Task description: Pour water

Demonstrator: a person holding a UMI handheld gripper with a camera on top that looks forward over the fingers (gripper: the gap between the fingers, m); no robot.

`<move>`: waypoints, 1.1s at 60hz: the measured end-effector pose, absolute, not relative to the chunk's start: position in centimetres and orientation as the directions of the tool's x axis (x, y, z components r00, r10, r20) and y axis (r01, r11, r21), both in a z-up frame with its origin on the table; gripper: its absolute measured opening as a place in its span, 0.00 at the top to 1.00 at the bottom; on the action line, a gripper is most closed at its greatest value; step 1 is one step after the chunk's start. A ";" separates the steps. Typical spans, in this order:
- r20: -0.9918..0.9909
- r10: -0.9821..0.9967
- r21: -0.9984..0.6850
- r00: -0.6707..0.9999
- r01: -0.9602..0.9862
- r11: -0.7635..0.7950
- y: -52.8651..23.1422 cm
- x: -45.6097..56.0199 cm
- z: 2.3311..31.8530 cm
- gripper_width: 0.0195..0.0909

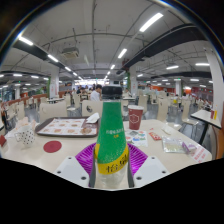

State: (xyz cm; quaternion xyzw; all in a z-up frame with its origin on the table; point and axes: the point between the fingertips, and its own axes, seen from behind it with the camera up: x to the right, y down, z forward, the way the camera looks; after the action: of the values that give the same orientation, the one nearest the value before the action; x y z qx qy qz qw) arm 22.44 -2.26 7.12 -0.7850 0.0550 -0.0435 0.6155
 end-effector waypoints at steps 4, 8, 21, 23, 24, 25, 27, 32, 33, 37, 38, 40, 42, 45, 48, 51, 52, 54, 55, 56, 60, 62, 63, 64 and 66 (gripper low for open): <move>-0.001 -0.143 -0.969 0.990 -0.036 -0.243 -1.9 22.4 7.0 0.72; 0.015 -0.157 -0.964 0.987 -0.027 -0.266 -1.8 22.6 6.7 0.76; 0.223 -0.144 -0.917 0.964 0.158 -0.365 0.5 18.3 10.9 0.78; 0.301 -0.128 -0.897 0.945 0.235 -0.374 1.2 17.1 12.4 0.78; 0.337 -0.115 -0.885 0.935 0.273 -0.376 1.4 16.5 13.3 0.78; 0.375 -0.100 -0.871 0.922 0.313 -0.379 1.7 15.8 14.2 0.78; 0.466 -0.066 -0.826 0.882 0.407 -0.389 2.8 13.7 14.7 0.78; 0.695 0.049 -0.647 0.718 0.653 -0.395 4.9 9.0 16.7 0.78; 0.737 0.069 -0.599 0.672 0.697 -0.393 5.3 8.2 16.8 0.78; 0.878 0.177 -0.360 0.445 0.857 -0.369 7.3 5.1 16.1 0.78; 0.903 0.201 -0.294 0.380 0.887 -0.356 7.7 4.4 15.9 0.78; 0.937 0.254 -0.151 0.239 0.934 -0.322 8.5 3.1 15.2 0.78; 0.949 0.304 0.001 0.082 0.964 -0.265 8.7 2.2 14.7 0.77; 0.930 0.322 0.240 -0.176 0.956 -0.171 9.9 0.4 14.1 0.77; 0.868 0.311 0.432 -0.388 0.898 -0.084 10.4 -0.8 14.1 0.77; 0.808 0.298 0.546 -0.508 0.836 -0.052 11.2 -1.4 14.1 0.77; 0.791 0.294 0.572 -0.537 0.819 -0.042 11.4 -1.7 14.1 0.77; 0.756 0.284 0.618 -0.590 0.786 -0.013 11.2 -2.1 14.2 0.77; 0.748 0.276 0.629 -0.604 0.777 -0.004 11.7 -2.8 14.1 0.77; 0.737 0.267 0.644 -0.621 0.765 0.003 11.8 -3.1 14.3 0.77; 0.701 0.247 0.689 -0.669 0.725 0.008 11.9 -3.7 15.1 0.77; 0.697 0.246 0.693 -0.673 0.721 0.010 11.8 -4.0 15.1 0.77; 0.696 0.245 0.694 -0.675 0.720 0.011 11.9 -4.1 15.1 0.77; 0.695 0.242 0.696 -0.677 0.718 0.012 12.1 -3.5 15.1 0.77; 0.702 0.247 0.686 -0.667 0.727 0.014 12.4 -4.3 15.3 0.77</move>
State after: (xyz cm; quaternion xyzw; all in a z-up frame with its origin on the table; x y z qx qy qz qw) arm -4.29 12.38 15.27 -0.3563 -0.6839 -0.6049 0.1984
